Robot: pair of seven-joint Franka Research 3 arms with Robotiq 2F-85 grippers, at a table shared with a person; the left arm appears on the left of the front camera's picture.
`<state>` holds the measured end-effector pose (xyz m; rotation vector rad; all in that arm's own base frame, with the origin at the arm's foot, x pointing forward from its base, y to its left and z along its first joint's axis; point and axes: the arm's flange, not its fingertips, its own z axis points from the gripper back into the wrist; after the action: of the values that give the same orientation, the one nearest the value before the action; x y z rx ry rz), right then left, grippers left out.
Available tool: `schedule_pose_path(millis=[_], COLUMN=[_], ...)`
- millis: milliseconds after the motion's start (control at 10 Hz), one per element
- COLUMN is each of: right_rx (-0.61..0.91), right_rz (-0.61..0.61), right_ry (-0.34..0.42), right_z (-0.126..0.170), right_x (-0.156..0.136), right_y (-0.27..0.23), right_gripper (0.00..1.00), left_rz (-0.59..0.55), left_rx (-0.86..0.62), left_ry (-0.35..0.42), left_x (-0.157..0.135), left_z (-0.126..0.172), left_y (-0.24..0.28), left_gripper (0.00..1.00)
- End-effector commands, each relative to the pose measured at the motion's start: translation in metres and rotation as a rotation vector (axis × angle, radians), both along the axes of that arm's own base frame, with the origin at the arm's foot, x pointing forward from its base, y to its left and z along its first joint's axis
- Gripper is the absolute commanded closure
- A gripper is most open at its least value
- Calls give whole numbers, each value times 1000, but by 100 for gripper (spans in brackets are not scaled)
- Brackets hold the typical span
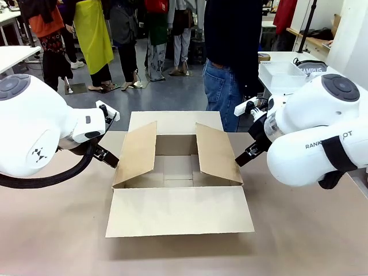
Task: Pack the gift set into the box.
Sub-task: Place both hands on the side flaps of the Package Box and spread them outward.
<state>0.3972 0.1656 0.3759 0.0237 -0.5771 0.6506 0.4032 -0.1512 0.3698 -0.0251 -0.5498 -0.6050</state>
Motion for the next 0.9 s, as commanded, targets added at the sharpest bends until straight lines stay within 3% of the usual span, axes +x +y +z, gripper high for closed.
schedule_pose_path(millis=[0, 100, 200, 300, 400, 500, 600, 700, 800], right_rx=[1, 0, -6, -9, 32, 78, 214, 305, 434], right_rz=[0, 0, 31, 3, -19, -138, -160, -255, -354], right_ry=[0, 0, 6, -27, -2, 38, 69, 129, 243], right_z=[0, 0, 18, 48, 85, 124, 155, 173, 182], right_x=[0, 0, -6, -18, -37, -60, -81, -93, -102], right_y=[0, 0, -7, -23, -42, -63, -84, -110, -147], right_gripper=[0, 0, 0, 0, 0, 0, 0, 0, 0], left_rz=[-1, -1, 0, 34, 86, -13, -36, -109, -204], left_rx=[0, 0, 0, 76, 121, 3, -96, -252, -443], left_ry=[-1, -1, 0, -29, -40, -92, -153, -147, -53], left_x=[0, 0, 0, -12, -28, -54, -76, -94, -107], left_z=[0, 0, 0, 32, 68, 108, 134, 150, 159], left_y=[0, 0, 0, 24, 47, 68, 83, 100, 121], left_gripper=[0, 0, 0, 0, 0, 0, 0, 0, 0])
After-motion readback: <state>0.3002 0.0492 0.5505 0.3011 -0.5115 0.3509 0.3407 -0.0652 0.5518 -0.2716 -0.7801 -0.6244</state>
